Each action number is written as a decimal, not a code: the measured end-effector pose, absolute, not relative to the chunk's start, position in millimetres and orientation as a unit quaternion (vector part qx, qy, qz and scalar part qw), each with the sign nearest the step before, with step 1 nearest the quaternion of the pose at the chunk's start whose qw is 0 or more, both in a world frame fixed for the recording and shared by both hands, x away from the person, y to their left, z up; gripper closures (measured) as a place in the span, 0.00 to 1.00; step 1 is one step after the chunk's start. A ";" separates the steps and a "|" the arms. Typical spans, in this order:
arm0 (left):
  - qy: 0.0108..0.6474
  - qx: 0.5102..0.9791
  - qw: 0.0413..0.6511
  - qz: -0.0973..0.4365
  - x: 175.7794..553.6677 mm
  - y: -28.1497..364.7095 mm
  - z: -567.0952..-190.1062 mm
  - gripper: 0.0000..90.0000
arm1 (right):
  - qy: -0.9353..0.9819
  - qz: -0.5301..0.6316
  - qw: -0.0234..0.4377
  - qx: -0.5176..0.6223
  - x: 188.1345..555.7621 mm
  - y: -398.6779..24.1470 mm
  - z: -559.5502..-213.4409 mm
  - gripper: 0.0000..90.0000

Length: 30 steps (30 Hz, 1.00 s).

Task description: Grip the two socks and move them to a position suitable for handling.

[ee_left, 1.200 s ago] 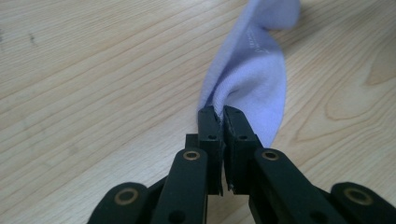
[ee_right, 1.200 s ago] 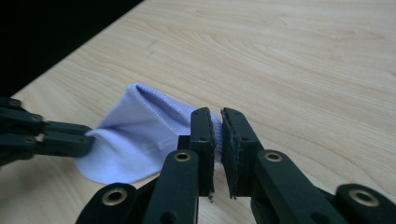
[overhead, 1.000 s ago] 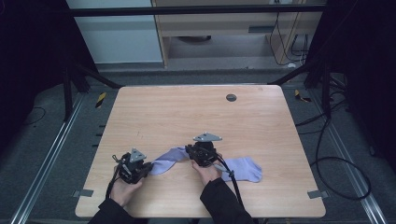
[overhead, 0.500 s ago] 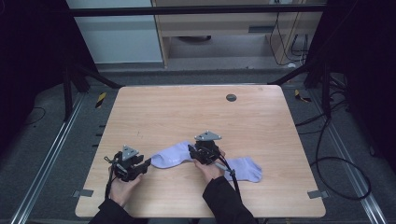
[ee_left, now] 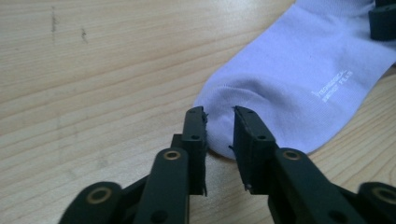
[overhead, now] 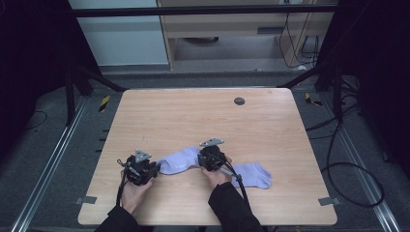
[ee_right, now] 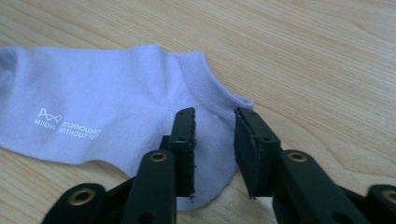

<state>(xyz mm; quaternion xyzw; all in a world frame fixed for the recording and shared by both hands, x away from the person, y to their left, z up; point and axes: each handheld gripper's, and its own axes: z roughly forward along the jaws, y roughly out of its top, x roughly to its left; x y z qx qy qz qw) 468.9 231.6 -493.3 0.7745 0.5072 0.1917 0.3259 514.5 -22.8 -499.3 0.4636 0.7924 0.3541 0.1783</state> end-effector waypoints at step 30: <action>0.524 0.746 0.328 0.249 474.4 248.0 -477.7 0.79 | 0.786 0.394 0.165 0.446 496.2 -15.7 -484.4 0.76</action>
